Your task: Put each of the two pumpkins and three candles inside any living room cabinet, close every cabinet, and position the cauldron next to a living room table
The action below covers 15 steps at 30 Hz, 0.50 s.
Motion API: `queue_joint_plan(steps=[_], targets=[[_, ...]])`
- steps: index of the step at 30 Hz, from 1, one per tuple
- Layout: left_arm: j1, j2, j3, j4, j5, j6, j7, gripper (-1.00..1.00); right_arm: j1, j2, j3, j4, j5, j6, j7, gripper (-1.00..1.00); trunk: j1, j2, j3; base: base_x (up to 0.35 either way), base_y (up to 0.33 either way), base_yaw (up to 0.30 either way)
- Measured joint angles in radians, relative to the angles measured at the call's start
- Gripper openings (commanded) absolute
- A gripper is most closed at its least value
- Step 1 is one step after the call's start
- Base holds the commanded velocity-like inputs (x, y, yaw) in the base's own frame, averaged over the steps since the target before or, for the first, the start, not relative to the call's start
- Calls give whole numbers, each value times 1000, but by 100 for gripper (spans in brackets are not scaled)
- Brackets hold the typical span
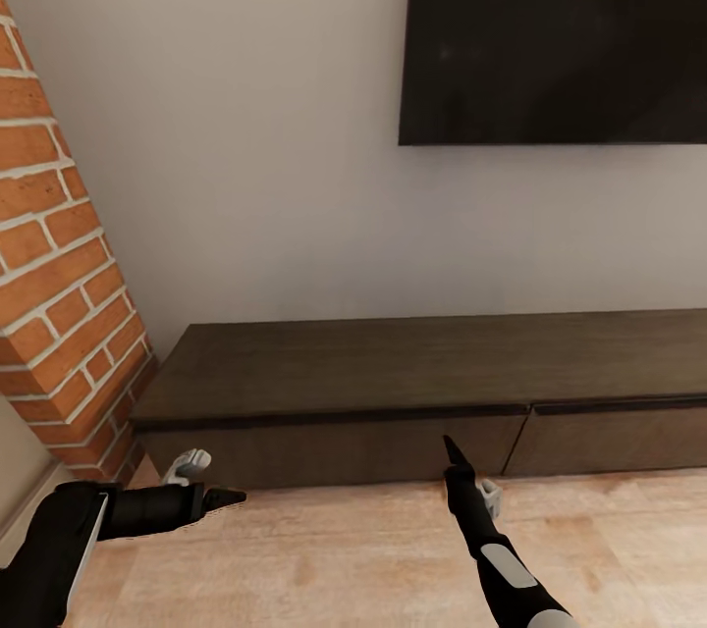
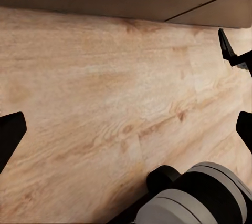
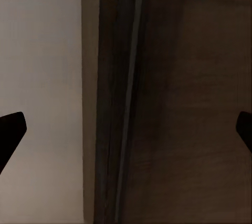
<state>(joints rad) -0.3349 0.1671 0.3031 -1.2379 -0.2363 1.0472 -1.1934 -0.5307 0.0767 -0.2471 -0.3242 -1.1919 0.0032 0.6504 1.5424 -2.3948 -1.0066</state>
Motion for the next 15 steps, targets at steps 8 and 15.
queue_joint_plan(steps=[8, 15], targets=[[0, 1, 0, 0, 4, 0, -1, 100, 0, -1, 0, 0, 0, 1, 1, 100, 0, 0, 0, 55, 0, 0], [0, 1, 1, 0, 4, 0, -2, 100, 0, -4, -2, 2, 1, 4, 128, 100, 23, -42, -19, 2, 0, 0]])
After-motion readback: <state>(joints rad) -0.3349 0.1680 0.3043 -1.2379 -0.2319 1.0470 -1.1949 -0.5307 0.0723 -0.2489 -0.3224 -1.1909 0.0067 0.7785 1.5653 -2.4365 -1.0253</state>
